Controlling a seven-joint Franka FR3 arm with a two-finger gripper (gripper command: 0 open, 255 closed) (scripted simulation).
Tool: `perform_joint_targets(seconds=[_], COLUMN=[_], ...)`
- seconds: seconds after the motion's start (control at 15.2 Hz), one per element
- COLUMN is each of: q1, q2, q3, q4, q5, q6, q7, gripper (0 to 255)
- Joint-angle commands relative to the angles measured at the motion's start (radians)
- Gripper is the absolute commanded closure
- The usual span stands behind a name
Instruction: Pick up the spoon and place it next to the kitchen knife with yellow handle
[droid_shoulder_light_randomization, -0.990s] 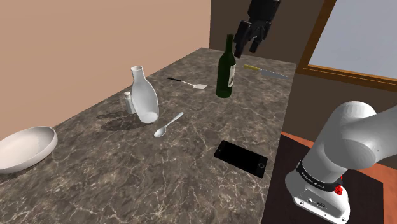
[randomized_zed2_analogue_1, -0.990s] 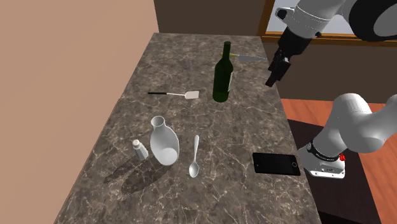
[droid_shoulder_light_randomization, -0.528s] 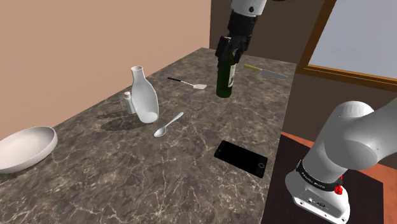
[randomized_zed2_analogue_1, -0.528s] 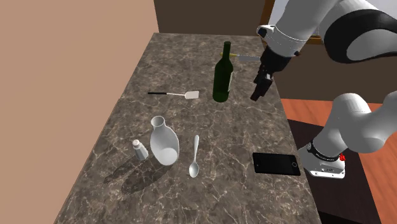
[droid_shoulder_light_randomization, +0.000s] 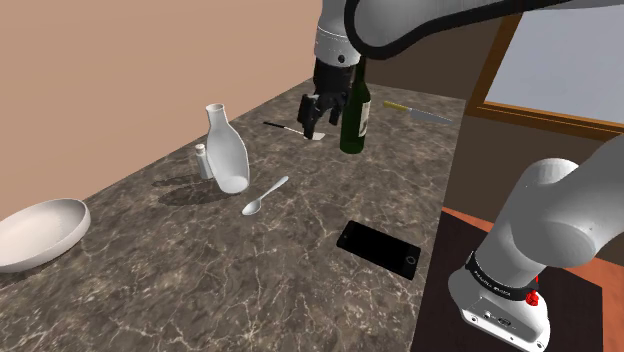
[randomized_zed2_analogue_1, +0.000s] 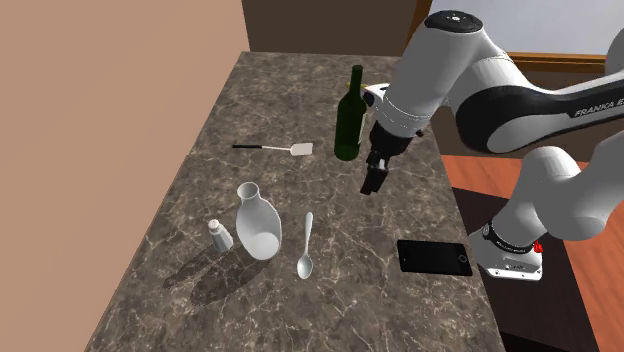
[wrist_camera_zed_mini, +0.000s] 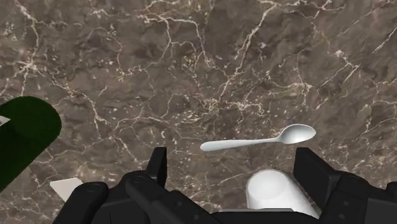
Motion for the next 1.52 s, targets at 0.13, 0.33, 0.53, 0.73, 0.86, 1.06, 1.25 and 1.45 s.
perform_joint_targets(seconds=[0.13, 0.33, 0.53, 0.73, 0.86, 1.06, 1.25, 1.45], q1=[0.01, 0.016, 0.023, 0.036, 0.049, 0.077, 0.103, 0.107], q2=[0.125, 0.225, 0.33, 0.44, 0.514, 0.628, 0.711, 0.738], q3=[0.052, 0.088, 0.121, 0.147, 0.158, 0.166, 0.162, 0.154], q4=[0.03, 0.067, 0.114, 0.172, 0.216, 0.291, 0.344, 0.339], q5=[-0.023, -0.054, -0.098, -0.154, -0.196, -0.262, -0.308, -0.324], q6=[0.089, 0.145, 0.191, 0.228, 0.247, 0.266, 0.282, 0.312], q7=[0.039, 0.076, 0.118, 0.166, 0.199, 0.246, 0.277, 0.287], gripper=[0, 0, 0, 0, 0, 0, 0, 0])
